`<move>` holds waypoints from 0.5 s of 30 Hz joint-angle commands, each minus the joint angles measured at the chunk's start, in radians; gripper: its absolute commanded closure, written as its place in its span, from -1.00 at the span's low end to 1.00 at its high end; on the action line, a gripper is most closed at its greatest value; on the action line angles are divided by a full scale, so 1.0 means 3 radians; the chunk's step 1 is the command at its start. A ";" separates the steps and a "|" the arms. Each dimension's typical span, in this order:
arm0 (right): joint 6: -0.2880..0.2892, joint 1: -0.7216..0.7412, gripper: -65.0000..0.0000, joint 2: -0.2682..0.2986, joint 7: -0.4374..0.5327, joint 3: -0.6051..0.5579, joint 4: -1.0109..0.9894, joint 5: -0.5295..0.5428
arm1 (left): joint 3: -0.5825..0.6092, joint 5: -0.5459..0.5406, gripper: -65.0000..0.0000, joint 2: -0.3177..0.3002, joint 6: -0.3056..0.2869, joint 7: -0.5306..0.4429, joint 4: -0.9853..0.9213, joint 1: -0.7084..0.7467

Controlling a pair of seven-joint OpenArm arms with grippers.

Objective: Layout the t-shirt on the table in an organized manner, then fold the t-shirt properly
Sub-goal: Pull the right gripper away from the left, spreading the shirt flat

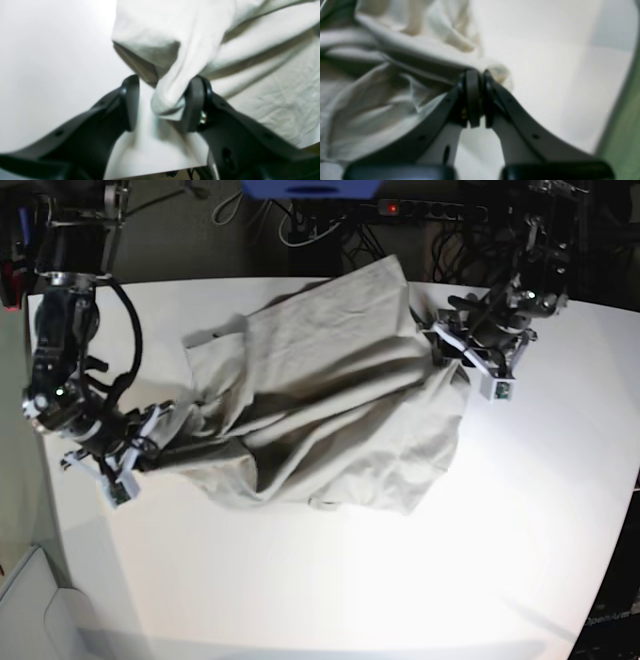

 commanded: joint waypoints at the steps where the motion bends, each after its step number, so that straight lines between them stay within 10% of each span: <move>1: -0.0007 0.0179 1.00 0.0048 0.0097 0.0055 0.0052 0.0022 | -0.0008 -0.0011 0.18 -0.0025 -0.0002 -0.0044 0.0048 -0.0035; 15: -0.0007 0.1411 1.00 0.0089 0.0107 0.0085 -0.0858 0.0017 | -0.0008 -0.0042 0.18 -0.0020 -0.0002 -0.0044 0.0084 -0.0010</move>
